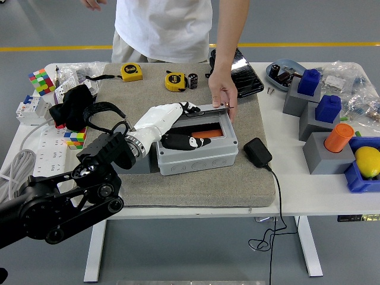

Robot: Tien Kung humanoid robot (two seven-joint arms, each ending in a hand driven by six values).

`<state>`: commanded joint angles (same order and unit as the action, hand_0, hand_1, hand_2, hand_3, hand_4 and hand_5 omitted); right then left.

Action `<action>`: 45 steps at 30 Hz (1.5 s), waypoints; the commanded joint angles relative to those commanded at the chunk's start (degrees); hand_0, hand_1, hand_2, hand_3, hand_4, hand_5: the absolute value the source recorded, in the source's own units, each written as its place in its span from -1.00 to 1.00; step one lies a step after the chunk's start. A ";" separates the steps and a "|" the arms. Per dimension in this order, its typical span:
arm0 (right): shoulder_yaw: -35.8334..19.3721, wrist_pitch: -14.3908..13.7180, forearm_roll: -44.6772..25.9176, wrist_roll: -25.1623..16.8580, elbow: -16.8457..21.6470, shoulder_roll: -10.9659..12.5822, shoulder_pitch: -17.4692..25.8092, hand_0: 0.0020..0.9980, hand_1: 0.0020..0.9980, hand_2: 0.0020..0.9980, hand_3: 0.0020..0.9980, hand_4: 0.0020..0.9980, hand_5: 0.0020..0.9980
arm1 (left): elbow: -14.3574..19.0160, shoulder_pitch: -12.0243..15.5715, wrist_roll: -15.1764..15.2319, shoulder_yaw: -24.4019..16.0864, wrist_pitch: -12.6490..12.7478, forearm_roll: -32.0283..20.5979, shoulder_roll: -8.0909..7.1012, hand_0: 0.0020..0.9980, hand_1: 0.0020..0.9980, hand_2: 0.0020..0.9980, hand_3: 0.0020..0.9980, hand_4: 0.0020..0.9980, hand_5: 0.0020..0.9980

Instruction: Fetch the battery,place it into the box,close the lid of the box

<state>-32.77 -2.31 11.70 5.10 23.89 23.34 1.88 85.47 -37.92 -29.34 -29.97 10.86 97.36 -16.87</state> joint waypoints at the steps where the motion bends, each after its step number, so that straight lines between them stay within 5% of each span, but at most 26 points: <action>1: -0.02 0.00 -0.01 0.00 0.00 0.00 0.02 0.25 0.29 0.31 0.20 1.00 0.13 | 0.18 0.14 0.08 -0.13 0.04 -0.12 -0.07 0.51 0.49 0.48 0.56 0.84 0.26; 12: -0.18 -0.03 0.07 0.00 -0.04 -0.10 0.22 0.25 0.29 0.31 0.20 1.00 0.13 | 2.42 2.87 2.79 -5.55 1.70 -0.19 -0.03 0.49 0.49 0.48 0.55 0.84 0.29; 21: -0.34 -0.06 0.17 0.01 -0.11 -0.23 0.34 0.25 0.29 0.31 0.20 1.00 0.13 | 4.16 11.30 15.03 -18.64 10.95 -4.64 1.02 0.41 0.47 0.47 0.52 0.82 0.26; 28: -0.64 -0.14 0.23 0.02 -0.17 -0.30 0.10 0.25 0.29 0.31 0.20 1.00 0.13 | 4.50 18.84 23.74 -30.27 15.81 -14.52 3.00 0.41 0.46 0.44 0.50 0.82 0.26; 36: -0.50 -1.03 0.36 0.41 -0.46 -0.35 -0.66 0.25 0.29 0.31 0.20 1.00 0.13 | 2.52 25.05 24.85 -40.32 15.76 -17.32 3.44 0.41 0.46 0.44 0.50 0.82 0.25; 45: -0.65 -1.78 0.80 0.59 -0.45 -0.41 -1.81 0.25 0.29 0.31 0.19 1.00 0.14 | 1.96 28.18 25.81 -44.92 15.88 -18.28 3.64 0.37 0.45 0.43 0.50 0.81 0.24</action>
<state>-33.43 -4.09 12.50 5.69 23.44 22.92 0.07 87.43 -9.74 -3.53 -74.89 26.74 79.09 -13.23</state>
